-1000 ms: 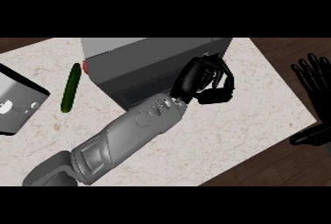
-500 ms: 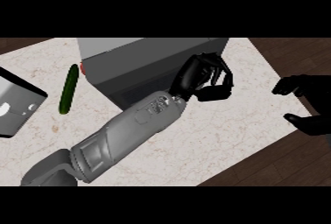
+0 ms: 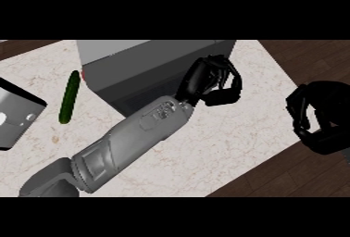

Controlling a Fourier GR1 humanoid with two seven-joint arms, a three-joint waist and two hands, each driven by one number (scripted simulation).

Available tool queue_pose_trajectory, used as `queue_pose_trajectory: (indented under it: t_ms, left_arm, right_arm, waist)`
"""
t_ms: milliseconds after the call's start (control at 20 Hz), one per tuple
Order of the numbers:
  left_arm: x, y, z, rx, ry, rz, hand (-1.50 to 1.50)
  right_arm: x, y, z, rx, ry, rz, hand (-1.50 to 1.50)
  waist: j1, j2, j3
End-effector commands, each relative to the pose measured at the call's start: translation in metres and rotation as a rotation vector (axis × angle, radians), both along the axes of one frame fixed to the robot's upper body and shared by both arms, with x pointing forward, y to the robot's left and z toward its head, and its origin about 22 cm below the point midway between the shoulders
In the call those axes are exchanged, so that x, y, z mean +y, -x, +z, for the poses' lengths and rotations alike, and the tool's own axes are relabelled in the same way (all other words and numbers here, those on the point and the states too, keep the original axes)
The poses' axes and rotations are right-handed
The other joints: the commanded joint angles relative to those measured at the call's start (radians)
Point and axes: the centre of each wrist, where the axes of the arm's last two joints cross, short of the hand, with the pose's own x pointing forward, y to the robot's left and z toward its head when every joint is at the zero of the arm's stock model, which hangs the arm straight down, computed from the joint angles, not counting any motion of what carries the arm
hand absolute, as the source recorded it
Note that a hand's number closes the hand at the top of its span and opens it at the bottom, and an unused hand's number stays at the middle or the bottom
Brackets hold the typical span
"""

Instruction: Pick up the milk, place it into the microwave and close the microwave

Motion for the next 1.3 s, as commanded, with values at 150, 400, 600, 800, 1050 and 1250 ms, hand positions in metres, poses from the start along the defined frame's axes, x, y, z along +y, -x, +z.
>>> queue_pose_trajectory:
  t_ms: [150,400,600,800,1050,1250]
  left_arm:
    - [-0.017,0.0,0.009,-0.006,0.025,0.007,1.5]
    - [-0.018,0.001,0.011,-0.013,0.04,0.019,1.5]
    - [-0.017,0.001,0.009,-0.011,0.047,0.042,1.5]
    - [-0.019,0.002,0.012,-0.021,0.055,0.041,1.5]
    - [0.003,-0.004,0.003,0.349,0.311,0.197,1.5]
    - [0.016,-0.009,0.004,0.411,0.484,0.231,1.5]
  right_arm:
    - [0.017,0.006,0.01,-0.039,-0.019,0.163,1.5]
    - [0.025,0.013,0.01,-0.034,-0.021,0.185,1.5]
    - [0.03,0.019,0.013,-0.037,-0.012,0.208,1.5]
    - [0.037,0.023,0.014,-0.033,-0.009,0.23,1.5]
    - [0.044,0.037,-0.004,0.083,0.102,0.309,1.5]
    - [0.055,0.051,-0.018,0.135,0.059,0.335,1.5]
  waist:
    - [-0.032,0.008,0.004]
    - [-0.045,0.011,0.004]
    - [-0.052,0.01,0.004]
    - [-0.054,0.012,0.003]
    - [0.003,0.044,-0.015]
    - [0.037,0.033,-0.016]
